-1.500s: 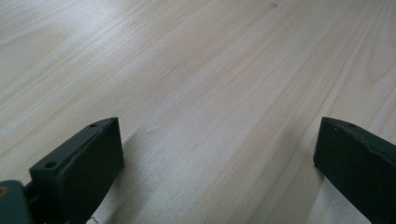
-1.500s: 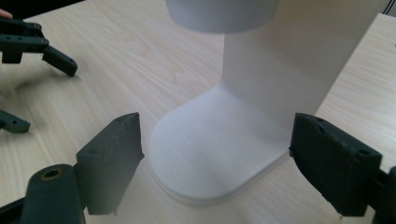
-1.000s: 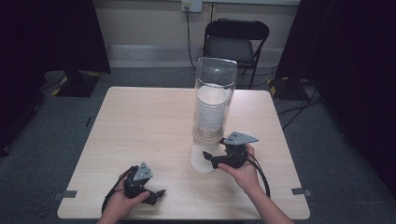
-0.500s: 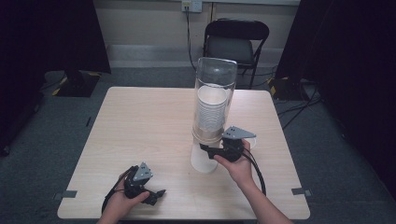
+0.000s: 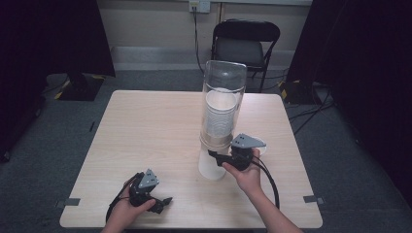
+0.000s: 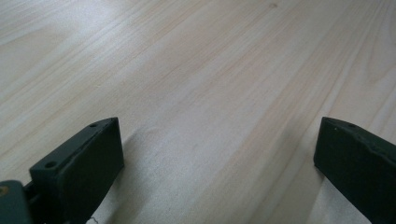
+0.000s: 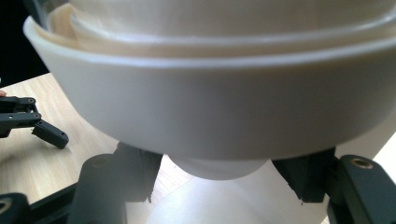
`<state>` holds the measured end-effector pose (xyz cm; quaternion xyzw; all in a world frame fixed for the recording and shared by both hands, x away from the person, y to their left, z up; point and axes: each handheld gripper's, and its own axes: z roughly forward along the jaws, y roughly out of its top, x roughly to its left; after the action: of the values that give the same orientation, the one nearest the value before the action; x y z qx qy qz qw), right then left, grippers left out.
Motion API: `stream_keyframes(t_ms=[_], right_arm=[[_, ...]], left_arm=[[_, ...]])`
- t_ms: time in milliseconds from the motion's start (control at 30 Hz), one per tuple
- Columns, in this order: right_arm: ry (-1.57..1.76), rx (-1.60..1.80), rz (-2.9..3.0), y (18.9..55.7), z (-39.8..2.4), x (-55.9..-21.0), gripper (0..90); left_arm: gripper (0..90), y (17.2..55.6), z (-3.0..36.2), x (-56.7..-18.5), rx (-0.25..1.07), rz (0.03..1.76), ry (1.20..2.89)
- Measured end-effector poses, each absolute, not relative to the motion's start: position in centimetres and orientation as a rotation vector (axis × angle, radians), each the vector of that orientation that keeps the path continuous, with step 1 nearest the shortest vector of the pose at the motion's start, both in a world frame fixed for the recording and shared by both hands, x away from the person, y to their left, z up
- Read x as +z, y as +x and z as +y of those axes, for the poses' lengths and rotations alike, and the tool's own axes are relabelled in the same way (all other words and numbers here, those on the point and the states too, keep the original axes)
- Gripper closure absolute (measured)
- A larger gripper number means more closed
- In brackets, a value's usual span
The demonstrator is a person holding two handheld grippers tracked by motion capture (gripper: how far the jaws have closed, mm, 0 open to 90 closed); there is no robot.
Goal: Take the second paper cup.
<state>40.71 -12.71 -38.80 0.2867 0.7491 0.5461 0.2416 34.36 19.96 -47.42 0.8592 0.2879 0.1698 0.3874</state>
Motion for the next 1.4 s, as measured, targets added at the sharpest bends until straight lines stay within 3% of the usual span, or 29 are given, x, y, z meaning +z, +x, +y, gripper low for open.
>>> stream_keyframes(t_ms=[233, 367, 600, 767, 1400], right_arm=[[0.795, 1.504, 2.054, 40.7, -12.7, -39.4, 37.7], [0.93, 1.342, 2.193, 40.8, -13.6, -45.5, 37.4], [0.84, 1.338, 2.238, 41.6, -13.4, -41.6, 36.9], [0.849, 1.285, 2.29, 41.1, -13.9, -43.5, 36.8], [0.834, 1.179, 2.357, 39.0, -17.0, -45.6, 36.5]], left_arm=[[0.9, 34.4, 20.0, -47.4, 0.431, 0.736, 2.179], [0.8, 34.4, 20.0, -47.4, 0.43, 0.731, 2.188], [0.0, 34.4, 20.0, -47.4, 0.427, 0.728, 2.193], [0.0, 34.4, 19.9, -47.4, 0.43, 0.729, 2.193], [0.0, 34.4, 19.9, -47.4, 0.43, 0.728, 2.193]])
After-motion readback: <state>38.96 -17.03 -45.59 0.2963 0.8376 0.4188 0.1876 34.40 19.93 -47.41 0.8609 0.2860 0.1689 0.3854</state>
